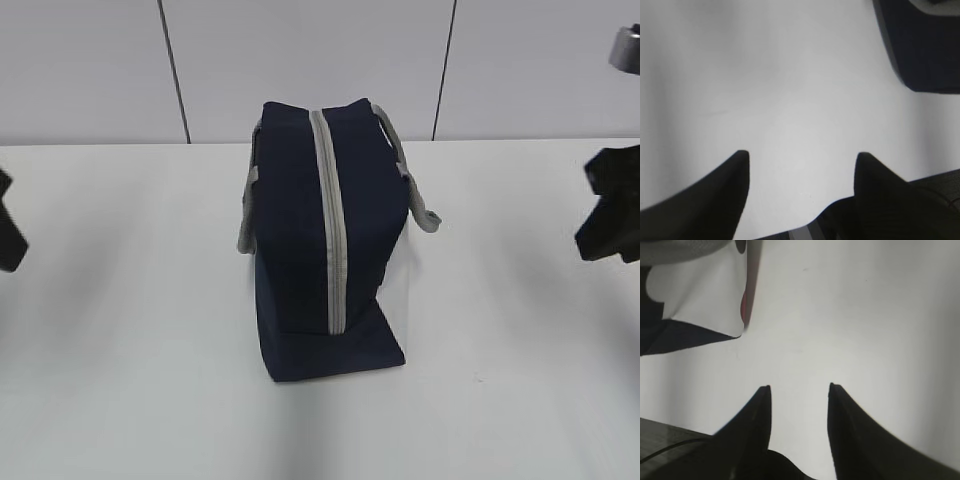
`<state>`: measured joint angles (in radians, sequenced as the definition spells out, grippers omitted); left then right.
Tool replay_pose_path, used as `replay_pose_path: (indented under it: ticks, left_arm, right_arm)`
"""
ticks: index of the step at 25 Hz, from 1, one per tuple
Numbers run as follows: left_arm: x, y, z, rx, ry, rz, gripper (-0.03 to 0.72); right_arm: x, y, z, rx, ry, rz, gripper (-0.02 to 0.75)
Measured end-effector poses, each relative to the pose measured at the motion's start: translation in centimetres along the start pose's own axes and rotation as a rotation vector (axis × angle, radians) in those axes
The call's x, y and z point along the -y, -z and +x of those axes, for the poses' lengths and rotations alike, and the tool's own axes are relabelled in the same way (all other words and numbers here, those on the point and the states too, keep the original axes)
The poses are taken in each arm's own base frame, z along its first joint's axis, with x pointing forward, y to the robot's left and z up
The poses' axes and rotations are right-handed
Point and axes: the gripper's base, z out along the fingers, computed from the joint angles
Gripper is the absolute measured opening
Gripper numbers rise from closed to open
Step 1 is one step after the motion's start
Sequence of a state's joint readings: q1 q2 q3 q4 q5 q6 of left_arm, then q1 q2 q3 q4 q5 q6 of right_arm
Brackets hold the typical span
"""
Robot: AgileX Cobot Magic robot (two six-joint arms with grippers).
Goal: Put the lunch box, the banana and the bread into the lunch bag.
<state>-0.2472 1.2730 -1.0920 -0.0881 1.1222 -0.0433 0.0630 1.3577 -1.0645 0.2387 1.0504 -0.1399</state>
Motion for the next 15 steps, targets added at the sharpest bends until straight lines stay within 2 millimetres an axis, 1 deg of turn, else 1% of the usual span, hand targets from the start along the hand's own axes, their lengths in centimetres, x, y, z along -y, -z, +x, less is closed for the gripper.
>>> replay_pose_path:
  ticks: [2, 3, 7, 9, 12, 15]
  left_arm:
    - [-0.1, 1.2, 2.5, 0.036, -0.003, 0.002, 0.452]
    - [-0.2, 1.8, 3.7, 0.056, -0.004, 0.004, 0.452]
    - [-0.3, 3.7, 7.6, 0.151, -0.012, 0.011, 0.452]
    - [-0.4, 4.3, 9.3, 0.184, -0.015, 0.014, 0.452]
    - [-0.5, 5.4, 11.5, 0.241, -0.021, 0.019, 0.452]
    - [-0.6, 6.3, 13.2, 0.291, -0.035, 0.021, 0.451]
  right_arm:
    - [-0.4, 1.8, 2.0, 0.055, 0.014, 0.007, 0.279]
    - [-0.5, 2.5, 3.0, 0.074, 0.021, 0.012, 0.279]
    - [-1.0, 5.8, 7.0, 0.207, 0.019, 0.041, 0.279]
    - [-1.3, 7.5, 9.2, 0.282, 0.013, 0.053, 0.279]
    - [-1.6, 9.3, 12.1, 0.376, 0.003, 0.063, 0.279]
    - [-1.9, 10.6, 14.9, 0.448, 0.006, 0.062, 0.279]
